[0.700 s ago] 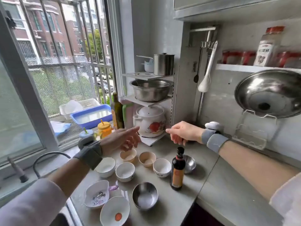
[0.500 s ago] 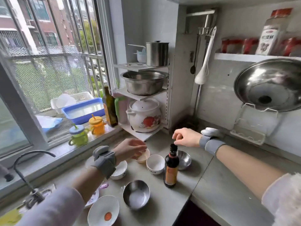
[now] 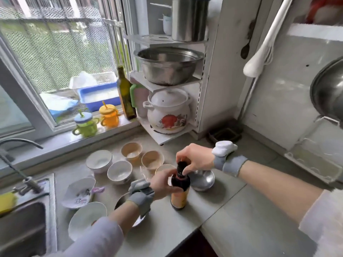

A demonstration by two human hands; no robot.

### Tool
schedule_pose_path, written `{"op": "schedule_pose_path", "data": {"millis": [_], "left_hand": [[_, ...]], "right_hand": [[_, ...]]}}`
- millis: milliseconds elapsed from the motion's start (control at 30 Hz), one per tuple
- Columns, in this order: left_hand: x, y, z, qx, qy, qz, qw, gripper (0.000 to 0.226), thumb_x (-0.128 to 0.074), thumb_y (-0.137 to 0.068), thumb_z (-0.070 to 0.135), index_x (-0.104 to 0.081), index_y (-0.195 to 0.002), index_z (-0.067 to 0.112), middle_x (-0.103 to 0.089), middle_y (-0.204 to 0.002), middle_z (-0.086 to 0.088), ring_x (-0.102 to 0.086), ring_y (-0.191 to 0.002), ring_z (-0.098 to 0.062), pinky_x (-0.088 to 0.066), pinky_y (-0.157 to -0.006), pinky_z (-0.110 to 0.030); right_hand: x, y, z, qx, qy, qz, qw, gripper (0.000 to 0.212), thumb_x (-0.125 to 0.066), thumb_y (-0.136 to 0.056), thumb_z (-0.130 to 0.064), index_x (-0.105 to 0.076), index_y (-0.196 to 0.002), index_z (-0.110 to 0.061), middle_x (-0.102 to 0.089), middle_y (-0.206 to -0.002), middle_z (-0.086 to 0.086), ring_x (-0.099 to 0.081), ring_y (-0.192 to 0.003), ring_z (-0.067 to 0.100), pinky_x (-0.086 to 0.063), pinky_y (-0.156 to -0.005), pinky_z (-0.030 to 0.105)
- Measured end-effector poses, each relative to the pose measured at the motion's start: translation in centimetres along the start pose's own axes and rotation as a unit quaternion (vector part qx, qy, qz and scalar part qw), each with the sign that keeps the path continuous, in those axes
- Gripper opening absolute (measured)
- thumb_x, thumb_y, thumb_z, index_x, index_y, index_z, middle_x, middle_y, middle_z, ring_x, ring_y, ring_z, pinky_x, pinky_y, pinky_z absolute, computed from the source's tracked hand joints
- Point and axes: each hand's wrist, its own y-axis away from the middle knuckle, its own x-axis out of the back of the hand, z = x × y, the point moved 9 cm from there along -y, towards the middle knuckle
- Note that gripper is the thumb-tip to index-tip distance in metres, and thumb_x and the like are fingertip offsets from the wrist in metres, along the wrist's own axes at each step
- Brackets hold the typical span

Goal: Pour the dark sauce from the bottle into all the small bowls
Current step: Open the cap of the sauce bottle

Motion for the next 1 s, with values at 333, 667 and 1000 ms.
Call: {"op": "schedule_pose_path", "data": {"millis": [333,667,1000], "left_hand": [[-0.6,-0.2,-0.4,-0.032,0.124,-0.005,0.992,0.058,-0.084,-0.061,0.033,-0.066,-0.117,0.029,-0.072,-0.115,0.005,-0.069,-0.106,-0.011,-0.054,-0.098,-0.031],[-1.1,-1.4,0.2,-0.02,0.112,-0.039,0.993,0.061,-0.082,-0.067,0.014,-0.06,-0.123,0.018,-0.064,-0.126,-0.002,-0.061,-0.119,-0.019,-0.051,-0.102,-0.036],[2.2,-0.1,4.6,-0.063,0.099,0.158,0.98,0.035,-0.079,-0.068,0.043,-0.073,-0.093,0.019,-0.073,-0.093,0.001,-0.07,-0.083,-0.012,-0.06,-0.075,-0.035]], "right_hand": [[0.0,0.2,1.1,0.023,-0.1,0.001,0.995,0.025,-0.073,-0.086,-0.023,-0.074,-0.104,-0.006,-0.076,-0.092,0.011,-0.071,-0.082,0.023,-0.056,-0.081,0.035],[-6.2,2.2,7.7,-0.285,-0.549,0.047,0.784,0.033,-0.055,-0.097,-0.036,-0.06,-0.08,-0.007,-0.056,-0.061,0.007,-0.047,-0.051,0.017,-0.035,-0.044,0.021],[-8.2,7.0,9.7,-0.306,-0.461,0.21,0.806,0.031,-0.049,-0.09,0.015,-0.062,-0.115,0.002,-0.064,-0.099,0.015,-0.063,-0.09,0.018,-0.049,-0.079,0.019]]}}
